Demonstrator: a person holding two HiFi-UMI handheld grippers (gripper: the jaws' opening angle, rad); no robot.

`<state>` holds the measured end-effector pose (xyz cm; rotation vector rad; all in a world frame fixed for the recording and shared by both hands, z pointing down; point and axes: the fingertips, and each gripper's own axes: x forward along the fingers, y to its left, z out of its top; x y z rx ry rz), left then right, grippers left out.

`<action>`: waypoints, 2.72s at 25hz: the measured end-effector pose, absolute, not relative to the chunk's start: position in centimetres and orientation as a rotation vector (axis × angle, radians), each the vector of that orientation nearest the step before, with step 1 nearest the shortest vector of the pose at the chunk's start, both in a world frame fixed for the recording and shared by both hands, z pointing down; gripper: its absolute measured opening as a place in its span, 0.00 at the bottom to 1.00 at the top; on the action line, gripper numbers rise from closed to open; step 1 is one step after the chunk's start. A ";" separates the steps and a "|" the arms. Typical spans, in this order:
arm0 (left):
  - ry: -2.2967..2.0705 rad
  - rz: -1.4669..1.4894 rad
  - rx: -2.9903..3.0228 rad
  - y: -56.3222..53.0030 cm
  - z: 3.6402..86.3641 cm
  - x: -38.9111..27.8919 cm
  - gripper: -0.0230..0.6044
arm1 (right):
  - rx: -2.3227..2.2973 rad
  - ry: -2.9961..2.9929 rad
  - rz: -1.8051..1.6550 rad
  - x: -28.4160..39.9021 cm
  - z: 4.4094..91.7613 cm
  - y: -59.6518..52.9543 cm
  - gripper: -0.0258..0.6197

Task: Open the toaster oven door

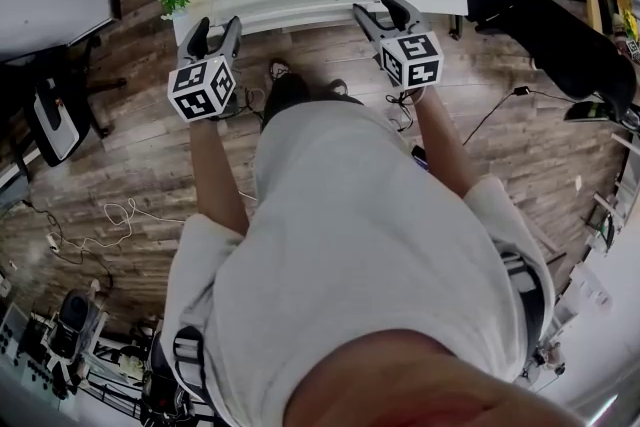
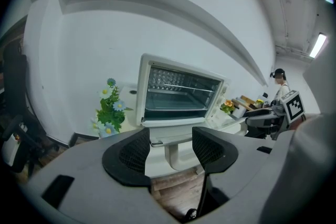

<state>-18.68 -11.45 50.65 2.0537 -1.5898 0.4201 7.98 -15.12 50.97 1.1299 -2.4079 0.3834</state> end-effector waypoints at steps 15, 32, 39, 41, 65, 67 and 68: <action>-1.601 0.443 2.036 -11.1 51.1 -18.5 0.44 | 1.148 -2.401 0.429 8.2 51.5 -14.7 0.40; -1.592 0.478 2.022 -10.6 52.1 -18.4 0.44 | 1.172 -2.394 0.473 8.3 52.6 -14.1 0.40; -1.581 0.497 2.014 -10.2 52.7 -18.3 0.44 | 1.152 -2.380 0.477 8.3 53.2 -13.8 0.40; -1.575 0.505 2.011 -10.1 52.9 -18.3 0.44 | 1.149 -2.370 0.479 8.3 53.5 -13.6 0.40; -1.563 0.505 1.984 -9.3 54.5 -18.3 0.44 | 1.135 -2.357 0.492 8.4 55.0 -12.8 0.40; -1.562 0.506 1.978 -9.3 54.6 -18.3 0.44 | 1.131 -2.354 0.495 8.4 55.1 -12.8 0.40; -1.562 0.507 1.975 -9.3 54.7 -18.3 0.44 | 1.130 -2.353 0.496 8.4 55.2 -12.8 0.40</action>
